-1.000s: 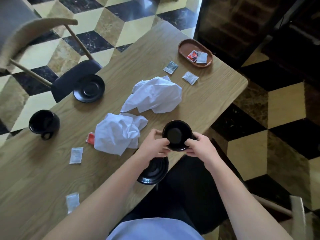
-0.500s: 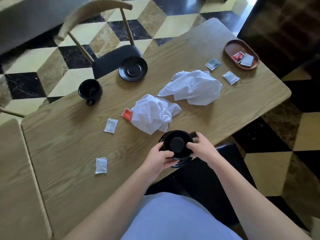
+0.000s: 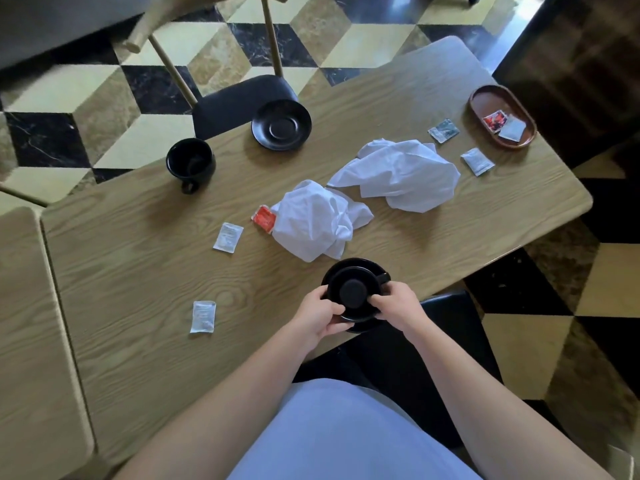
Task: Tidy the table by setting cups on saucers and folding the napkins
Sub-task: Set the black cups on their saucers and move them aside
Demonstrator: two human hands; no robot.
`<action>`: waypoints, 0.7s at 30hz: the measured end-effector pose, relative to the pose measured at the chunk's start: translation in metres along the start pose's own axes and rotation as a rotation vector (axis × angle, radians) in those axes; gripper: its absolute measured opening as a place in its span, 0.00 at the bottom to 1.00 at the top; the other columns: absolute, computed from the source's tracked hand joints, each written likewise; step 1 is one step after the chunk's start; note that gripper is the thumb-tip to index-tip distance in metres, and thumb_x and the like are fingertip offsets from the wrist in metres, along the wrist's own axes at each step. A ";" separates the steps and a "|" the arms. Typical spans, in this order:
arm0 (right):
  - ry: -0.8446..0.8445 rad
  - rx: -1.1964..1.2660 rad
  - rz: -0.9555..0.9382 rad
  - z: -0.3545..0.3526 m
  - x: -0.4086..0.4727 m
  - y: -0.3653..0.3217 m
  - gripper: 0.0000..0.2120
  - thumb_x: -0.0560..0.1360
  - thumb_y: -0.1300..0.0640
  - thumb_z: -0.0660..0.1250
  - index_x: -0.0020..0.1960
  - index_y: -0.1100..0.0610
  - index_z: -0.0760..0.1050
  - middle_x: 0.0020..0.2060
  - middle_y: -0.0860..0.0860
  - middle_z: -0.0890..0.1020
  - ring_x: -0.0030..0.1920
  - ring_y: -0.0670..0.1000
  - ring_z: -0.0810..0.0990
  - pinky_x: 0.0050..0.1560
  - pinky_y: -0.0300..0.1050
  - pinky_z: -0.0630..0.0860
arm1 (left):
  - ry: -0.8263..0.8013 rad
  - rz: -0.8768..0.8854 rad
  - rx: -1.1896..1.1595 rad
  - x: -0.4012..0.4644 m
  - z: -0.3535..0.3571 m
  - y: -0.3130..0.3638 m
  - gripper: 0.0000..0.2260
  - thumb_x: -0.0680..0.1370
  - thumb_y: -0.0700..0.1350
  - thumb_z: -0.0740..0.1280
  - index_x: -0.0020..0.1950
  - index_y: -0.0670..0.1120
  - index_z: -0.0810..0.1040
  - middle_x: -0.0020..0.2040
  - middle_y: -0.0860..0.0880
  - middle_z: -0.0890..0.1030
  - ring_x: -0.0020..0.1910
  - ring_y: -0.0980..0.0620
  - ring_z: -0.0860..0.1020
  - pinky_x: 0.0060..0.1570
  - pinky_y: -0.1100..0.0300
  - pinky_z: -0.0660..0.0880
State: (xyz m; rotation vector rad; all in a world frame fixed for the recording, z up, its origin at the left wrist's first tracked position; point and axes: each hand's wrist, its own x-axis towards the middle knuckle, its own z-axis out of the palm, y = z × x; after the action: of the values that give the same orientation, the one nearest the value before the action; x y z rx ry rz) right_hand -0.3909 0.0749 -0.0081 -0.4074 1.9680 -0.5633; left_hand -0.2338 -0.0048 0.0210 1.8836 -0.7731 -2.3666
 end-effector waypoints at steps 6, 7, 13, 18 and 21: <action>-0.042 0.038 0.032 -0.002 0.006 0.007 0.05 0.75 0.61 0.69 0.51 0.59 0.82 0.47 0.59 0.86 0.47 0.56 0.87 0.53 0.55 0.84 | -0.003 -0.005 0.017 0.009 0.000 -0.001 0.22 0.78 0.28 0.63 0.69 0.45 0.75 0.65 0.41 0.78 0.58 0.38 0.82 0.48 0.48 0.84; -0.040 0.042 0.033 -0.002 0.006 0.008 0.05 0.75 0.60 0.69 0.50 0.58 0.81 0.47 0.59 0.86 0.47 0.56 0.87 0.53 0.55 0.85 | -0.006 -0.006 0.015 0.010 0.000 -0.001 0.22 0.78 0.27 0.63 0.69 0.45 0.75 0.65 0.40 0.78 0.58 0.38 0.82 0.48 0.48 0.84; -0.018 0.033 0.038 -0.003 0.009 0.012 0.07 0.75 0.59 0.69 0.51 0.60 0.82 0.47 0.58 0.86 0.46 0.55 0.87 0.52 0.55 0.85 | -0.015 -0.010 0.038 0.017 0.000 -0.001 0.23 0.77 0.28 0.64 0.69 0.46 0.75 0.64 0.40 0.79 0.54 0.39 0.84 0.49 0.48 0.84; -0.033 0.045 0.043 -0.005 0.011 0.015 0.09 0.75 0.58 0.70 0.54 0.59 0.82 0.48 0.56 0.87 0.47 0.54 0.87 0.53 0.54 0.85 | -0.031 -0.001 0.045 0.019 0.000 -0.002 0.21 0.77 0.29 0.66 0.67 0.45 0.75 0.62 0.41 0.80 0.54 0.40 0.84 0.49 0.48 0.84; -0.029 0.031 0.045 -0.005 0.012 0.014 0.08 0.74 0.57 0.71 0.52 0.57 0.82 0.47 0.54 0.87 0.47 0.53 0.86 0.53 0.54 0.84 | -0.039 0.005 0.053 0.019 -0.002 -0.004 0.21 0.77 0.32 0.69 0.68 0.46 0.75 0.62 0.41 0.80 0.51 0.41 0.86 0.49 0.50 0.84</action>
State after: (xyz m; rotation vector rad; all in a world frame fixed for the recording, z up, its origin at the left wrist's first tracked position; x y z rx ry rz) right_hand -0.4011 0.0808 -0.0230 -0.3494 1.9331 -0.5558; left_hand -0.2361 -0.0080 0.0022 1.8571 -0.8503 -2.4108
